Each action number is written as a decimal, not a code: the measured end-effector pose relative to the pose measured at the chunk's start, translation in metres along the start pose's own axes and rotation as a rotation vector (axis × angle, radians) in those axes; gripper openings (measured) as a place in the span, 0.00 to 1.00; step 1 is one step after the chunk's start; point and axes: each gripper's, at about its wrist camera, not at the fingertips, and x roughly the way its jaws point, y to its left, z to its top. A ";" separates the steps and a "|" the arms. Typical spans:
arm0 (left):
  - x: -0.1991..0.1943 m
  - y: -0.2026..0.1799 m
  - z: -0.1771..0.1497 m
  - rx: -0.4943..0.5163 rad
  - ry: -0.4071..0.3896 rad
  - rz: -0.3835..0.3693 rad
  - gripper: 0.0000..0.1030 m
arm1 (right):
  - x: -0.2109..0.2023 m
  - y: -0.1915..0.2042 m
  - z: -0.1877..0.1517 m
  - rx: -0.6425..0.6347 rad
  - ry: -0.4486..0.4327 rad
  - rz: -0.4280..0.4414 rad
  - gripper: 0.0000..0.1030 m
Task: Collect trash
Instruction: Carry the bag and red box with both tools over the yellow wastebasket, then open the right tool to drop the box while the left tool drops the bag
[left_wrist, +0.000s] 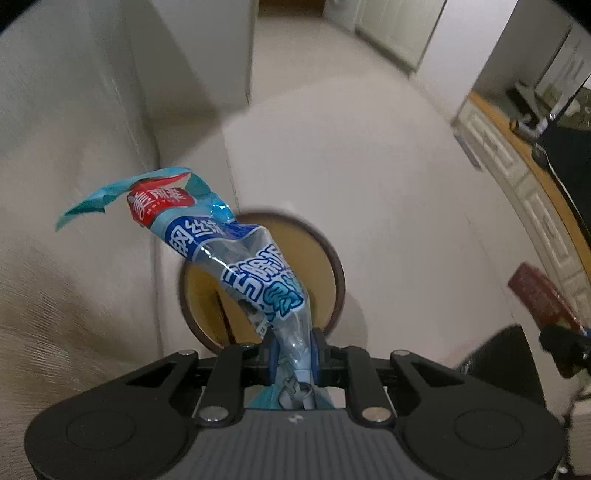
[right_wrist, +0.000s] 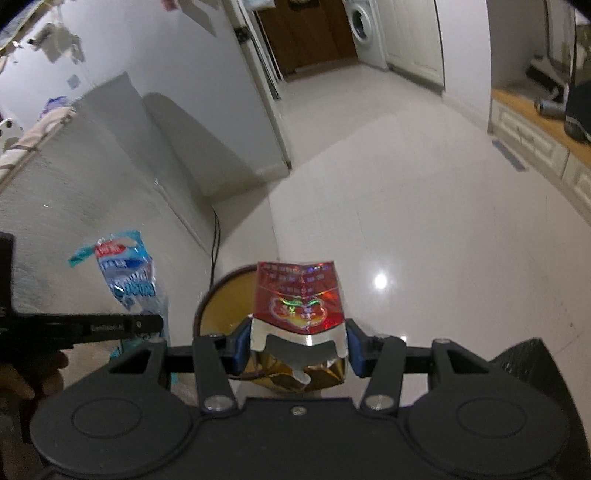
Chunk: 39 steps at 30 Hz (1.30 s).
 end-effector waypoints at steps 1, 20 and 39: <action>0.011 0.005 0.002 -0.014 0.035 -0.033 0.18 | 0.008 -0.005 0.000 0.014 0.013 0.001 0.50; 0.211 0.013 0.065 0.203 0.386 -0.133 0.24 | 0.097 -0.025 0.014 0.098 0.147 0.019 0.50; 0.233 0.085 0.022 0.115 0.300 0.056 0.35 | 0.219 0.035 0.026 0.060 0.317 0.092 0.54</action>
